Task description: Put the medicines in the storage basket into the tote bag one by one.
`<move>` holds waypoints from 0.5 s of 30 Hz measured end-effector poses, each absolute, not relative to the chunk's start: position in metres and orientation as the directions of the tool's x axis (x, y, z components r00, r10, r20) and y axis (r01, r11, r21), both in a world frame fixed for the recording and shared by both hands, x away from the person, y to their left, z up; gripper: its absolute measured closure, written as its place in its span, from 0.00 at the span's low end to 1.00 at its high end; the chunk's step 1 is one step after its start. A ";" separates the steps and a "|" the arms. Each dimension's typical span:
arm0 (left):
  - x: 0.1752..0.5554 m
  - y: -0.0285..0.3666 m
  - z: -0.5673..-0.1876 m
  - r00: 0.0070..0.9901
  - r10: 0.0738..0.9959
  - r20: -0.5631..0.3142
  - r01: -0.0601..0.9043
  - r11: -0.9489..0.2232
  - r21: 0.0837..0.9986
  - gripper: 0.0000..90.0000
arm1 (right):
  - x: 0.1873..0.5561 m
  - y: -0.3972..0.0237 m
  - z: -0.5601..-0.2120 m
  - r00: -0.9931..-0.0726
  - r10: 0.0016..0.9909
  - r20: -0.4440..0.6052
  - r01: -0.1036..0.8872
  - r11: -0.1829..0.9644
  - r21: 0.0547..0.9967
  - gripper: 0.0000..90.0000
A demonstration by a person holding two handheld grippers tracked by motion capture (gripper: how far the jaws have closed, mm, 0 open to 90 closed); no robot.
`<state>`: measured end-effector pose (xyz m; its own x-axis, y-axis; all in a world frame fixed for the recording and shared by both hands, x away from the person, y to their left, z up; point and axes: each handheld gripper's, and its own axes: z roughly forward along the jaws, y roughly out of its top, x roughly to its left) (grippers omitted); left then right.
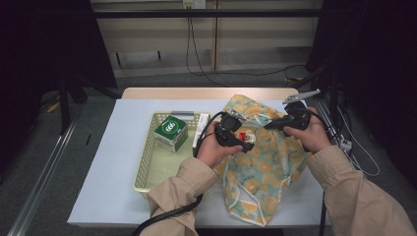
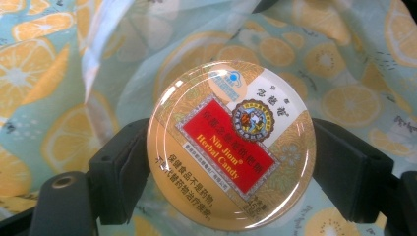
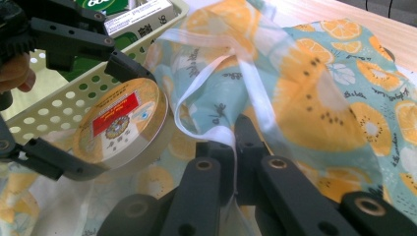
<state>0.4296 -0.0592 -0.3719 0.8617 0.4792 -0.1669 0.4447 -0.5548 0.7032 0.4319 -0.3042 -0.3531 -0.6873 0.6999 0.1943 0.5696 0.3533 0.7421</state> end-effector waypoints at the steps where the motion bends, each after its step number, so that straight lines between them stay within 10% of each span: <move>1: 0.431 -0.058 -0.371 0.858 0.487 -0.165 0.448 -0.552 0.703 0.23 | 0.432 -0.305 -0.352 -0.687 0.700 0.194 0.570 0.353 0.742 1.00; 15: 0.442 -0.049 -0.358 0.841 0.516 -0.163 0.456 -0.515 0.726 0.23 | 0.429 -0.307 -0.344 -0.680 0.709 0.184 0.565 0.348 0.748 1.00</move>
<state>0.4421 -0.0493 -0.3577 0.8412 0.5157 -0.1628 0.4561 -0.5148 0.7259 0.4290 -0.3073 -0.3438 -0.6804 0.7093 0.1842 0.5650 0.3477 0.7482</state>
